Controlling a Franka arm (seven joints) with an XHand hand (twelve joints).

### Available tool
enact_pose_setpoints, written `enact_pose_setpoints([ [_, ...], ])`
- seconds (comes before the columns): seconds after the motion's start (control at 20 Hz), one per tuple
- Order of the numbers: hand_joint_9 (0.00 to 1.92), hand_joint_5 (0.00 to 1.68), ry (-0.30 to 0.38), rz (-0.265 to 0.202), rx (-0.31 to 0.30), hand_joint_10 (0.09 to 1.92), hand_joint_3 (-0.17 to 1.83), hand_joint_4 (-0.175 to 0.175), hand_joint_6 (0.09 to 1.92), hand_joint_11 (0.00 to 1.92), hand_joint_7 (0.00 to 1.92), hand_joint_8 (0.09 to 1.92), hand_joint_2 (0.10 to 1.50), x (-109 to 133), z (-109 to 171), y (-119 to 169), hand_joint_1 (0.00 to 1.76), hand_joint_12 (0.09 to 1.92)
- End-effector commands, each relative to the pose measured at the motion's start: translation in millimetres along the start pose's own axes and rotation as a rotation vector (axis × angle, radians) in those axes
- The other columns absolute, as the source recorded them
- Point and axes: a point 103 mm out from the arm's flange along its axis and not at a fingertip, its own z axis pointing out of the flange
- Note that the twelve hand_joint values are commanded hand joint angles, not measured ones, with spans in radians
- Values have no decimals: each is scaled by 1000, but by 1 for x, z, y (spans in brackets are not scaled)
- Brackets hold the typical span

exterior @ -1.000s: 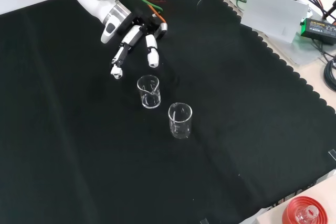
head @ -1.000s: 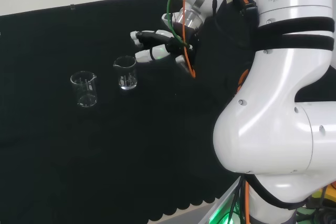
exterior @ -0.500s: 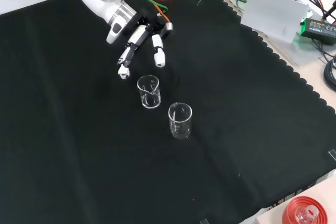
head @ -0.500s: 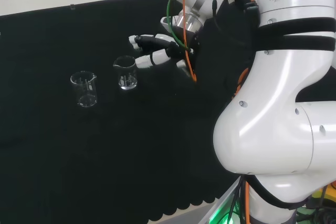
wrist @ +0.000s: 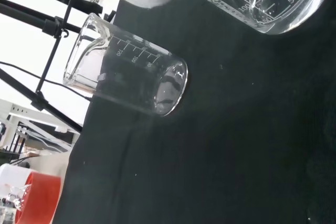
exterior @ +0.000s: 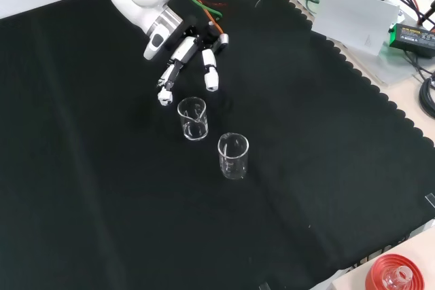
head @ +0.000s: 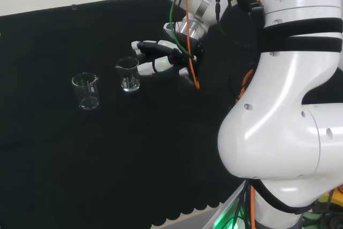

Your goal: Pick up the beaker on the right.

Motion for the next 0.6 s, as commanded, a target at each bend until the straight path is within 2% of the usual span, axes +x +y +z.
enact_pose_setpoints([
  [0.05, 88, 245, 16, 10, -25, 631, -175, -58, 87, 0, 69, 508, 851, -7, 6, 5, 971, 820],
  [0.6, 94, 242, 11, -7, -12, 633, -175, -56, 87, 0, 79, 508, 845, -11, 17, 16, 979, 808],
])
